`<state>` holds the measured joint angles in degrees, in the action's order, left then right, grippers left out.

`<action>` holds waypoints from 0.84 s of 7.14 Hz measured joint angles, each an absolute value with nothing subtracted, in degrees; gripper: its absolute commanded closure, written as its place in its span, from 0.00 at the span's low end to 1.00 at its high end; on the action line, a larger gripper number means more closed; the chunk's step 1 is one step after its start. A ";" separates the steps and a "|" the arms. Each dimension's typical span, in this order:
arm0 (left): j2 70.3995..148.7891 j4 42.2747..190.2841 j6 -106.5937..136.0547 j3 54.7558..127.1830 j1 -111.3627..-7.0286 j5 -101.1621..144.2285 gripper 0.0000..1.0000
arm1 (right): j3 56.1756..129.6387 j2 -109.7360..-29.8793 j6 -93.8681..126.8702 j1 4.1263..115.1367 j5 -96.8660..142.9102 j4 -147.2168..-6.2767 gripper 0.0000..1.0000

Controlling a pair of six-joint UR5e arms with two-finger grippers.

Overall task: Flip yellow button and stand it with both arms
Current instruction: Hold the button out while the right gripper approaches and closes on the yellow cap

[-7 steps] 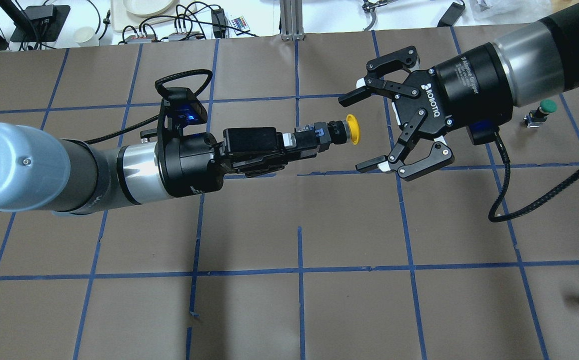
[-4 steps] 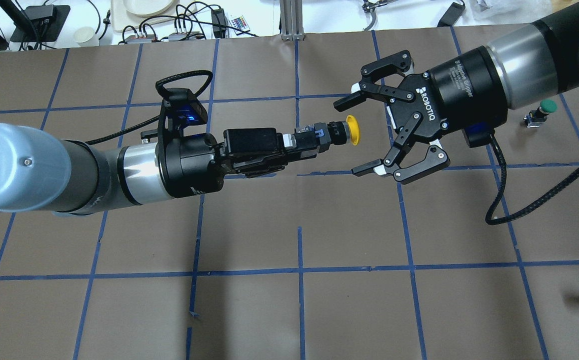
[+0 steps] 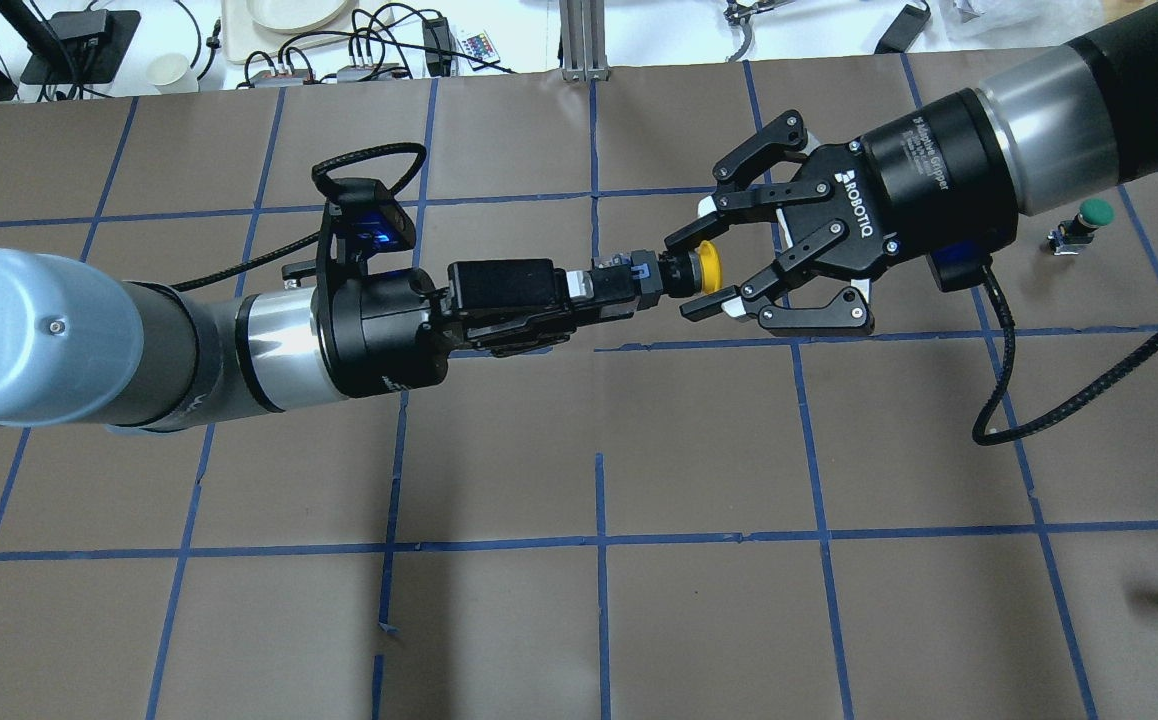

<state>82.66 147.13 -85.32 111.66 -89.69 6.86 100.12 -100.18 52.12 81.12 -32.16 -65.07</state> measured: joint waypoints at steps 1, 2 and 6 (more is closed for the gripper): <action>82.67 147.12 -85.49 111.76 -89.68 6.86 0.82 | 100.12 -100.19 52.12 80.98 -31.99 -65.00 0.92; 82.66 147.13 -85.56 111.84 -89.66 6.84 0.65 | 100.12 -100.22 52.12 80.91 -31.83 -64.93 0.93; 82.93 147.23 -85.27 111.61 -89.66 6.71 0.01 | 100.01 -100.26 52.12 80.76 -31.64 -64.70 0.94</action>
